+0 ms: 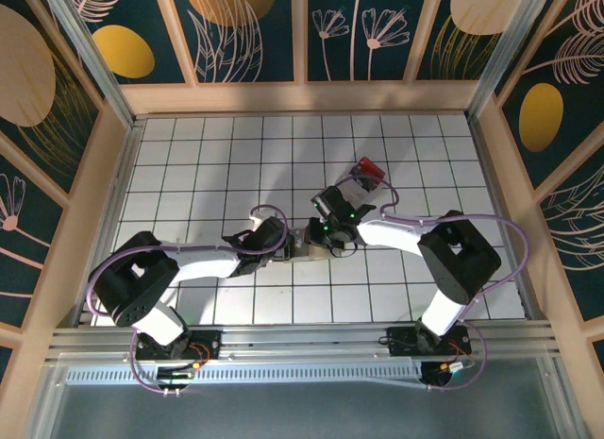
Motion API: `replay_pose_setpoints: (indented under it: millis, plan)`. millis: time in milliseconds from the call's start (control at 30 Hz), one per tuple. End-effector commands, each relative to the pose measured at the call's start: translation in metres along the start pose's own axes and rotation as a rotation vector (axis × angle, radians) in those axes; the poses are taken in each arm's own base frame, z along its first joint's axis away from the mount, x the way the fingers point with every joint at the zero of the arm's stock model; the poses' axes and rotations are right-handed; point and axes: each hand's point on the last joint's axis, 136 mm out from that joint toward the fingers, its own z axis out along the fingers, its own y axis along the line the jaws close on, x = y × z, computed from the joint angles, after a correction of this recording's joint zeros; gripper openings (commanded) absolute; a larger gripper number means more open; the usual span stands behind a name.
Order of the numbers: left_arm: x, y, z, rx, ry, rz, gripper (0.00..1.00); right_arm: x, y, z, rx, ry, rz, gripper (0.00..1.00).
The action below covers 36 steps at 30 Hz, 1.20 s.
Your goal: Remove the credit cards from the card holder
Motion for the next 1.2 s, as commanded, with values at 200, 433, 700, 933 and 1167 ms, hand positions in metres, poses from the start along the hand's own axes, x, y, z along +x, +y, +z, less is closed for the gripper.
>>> replay_pose_setpoints:
  millis: [200, 433, 700, 933, 1167]
  plan:
    - [-0.002, 0.006, -0.007, -0.032, 0.003, -0.010, 0.83, 0.005, -0.007, 0.011, 0.000, 0.017, 0.014, 0.22]
    - [-0.004, 0.008, -0.012, -0.032, -0.010, -0.016, 0.83, 0.007, -0.006, 0.017, -0.018, 0.031, 0.018, 0.22]
    - [0.009, 0.014, -0.001, -0.059, 0.030, -0.005, 0.83, 0.008, -0.004, 0.018, -0.033, 0.034, 0.019, 0.22]
    - [0.013, 0.014, 0.003, -0.064, 0.045, 0.005, 0.83, 0.007, 0.002, 0.018, -0.060, 0.034, 0.019, 0.22]
    - [0.016, 0.016, 0.004, -0.072, 0.055, 0.007, 0.83, 0.006, -0.001, 0.017, -0.058, 0.026, 0.029, 0.23]
